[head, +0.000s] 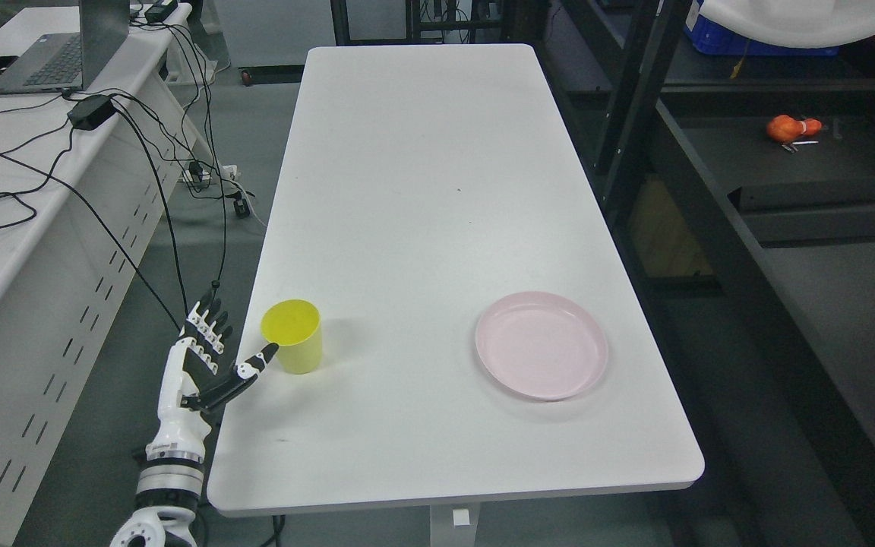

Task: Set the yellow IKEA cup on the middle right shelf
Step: 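Close the left hand around the yellow cup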

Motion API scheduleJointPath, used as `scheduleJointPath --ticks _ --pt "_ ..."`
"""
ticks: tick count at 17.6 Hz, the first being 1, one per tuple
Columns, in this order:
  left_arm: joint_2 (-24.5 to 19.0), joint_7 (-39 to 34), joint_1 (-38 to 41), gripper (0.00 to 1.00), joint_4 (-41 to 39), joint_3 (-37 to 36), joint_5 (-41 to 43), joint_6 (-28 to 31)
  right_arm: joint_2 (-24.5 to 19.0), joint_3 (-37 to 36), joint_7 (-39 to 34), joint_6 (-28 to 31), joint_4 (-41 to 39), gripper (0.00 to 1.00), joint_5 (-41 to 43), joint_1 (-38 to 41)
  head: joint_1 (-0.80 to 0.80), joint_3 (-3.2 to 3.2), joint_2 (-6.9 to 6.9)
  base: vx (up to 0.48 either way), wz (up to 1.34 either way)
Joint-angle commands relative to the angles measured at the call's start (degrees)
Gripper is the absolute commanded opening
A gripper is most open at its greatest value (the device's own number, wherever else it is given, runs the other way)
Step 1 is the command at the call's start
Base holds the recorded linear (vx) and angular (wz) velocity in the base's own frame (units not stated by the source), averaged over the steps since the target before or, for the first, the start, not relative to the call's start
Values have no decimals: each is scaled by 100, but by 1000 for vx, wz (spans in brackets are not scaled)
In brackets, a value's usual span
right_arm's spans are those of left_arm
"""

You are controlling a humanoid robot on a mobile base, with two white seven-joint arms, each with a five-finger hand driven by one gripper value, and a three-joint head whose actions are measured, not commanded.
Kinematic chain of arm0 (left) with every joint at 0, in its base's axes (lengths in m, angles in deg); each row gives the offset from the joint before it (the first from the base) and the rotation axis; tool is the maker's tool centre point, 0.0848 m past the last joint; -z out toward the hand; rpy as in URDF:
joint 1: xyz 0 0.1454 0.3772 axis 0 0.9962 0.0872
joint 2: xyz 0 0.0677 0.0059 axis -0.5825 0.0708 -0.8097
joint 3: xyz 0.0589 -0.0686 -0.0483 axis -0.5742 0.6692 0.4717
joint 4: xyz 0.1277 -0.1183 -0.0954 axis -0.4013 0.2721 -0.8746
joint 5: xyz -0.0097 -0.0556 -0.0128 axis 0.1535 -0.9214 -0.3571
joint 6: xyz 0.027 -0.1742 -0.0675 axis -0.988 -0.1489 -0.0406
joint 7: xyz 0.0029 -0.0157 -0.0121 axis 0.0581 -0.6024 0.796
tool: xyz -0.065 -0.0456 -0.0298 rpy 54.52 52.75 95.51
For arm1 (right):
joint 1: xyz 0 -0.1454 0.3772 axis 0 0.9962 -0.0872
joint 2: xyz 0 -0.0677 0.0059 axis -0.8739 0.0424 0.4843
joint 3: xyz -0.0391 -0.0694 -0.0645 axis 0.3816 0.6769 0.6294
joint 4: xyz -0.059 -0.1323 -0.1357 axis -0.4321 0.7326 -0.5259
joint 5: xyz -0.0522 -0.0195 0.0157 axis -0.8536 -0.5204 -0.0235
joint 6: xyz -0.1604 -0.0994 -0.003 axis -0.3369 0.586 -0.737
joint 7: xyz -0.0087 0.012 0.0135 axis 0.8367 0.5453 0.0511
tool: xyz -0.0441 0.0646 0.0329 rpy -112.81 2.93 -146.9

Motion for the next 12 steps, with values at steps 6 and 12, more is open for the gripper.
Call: scheduleJointPath --ticks 6,12 --pt "-84 118 -248 99 1002 -278 27 -167 100 97 -3 4 0 99 141 79 0 0 0 0 0" --pt "-84 127 -283 99 1055 -532 27 -193 100 97 -3 4 0 99 141 79 0 0 0 0 -3"
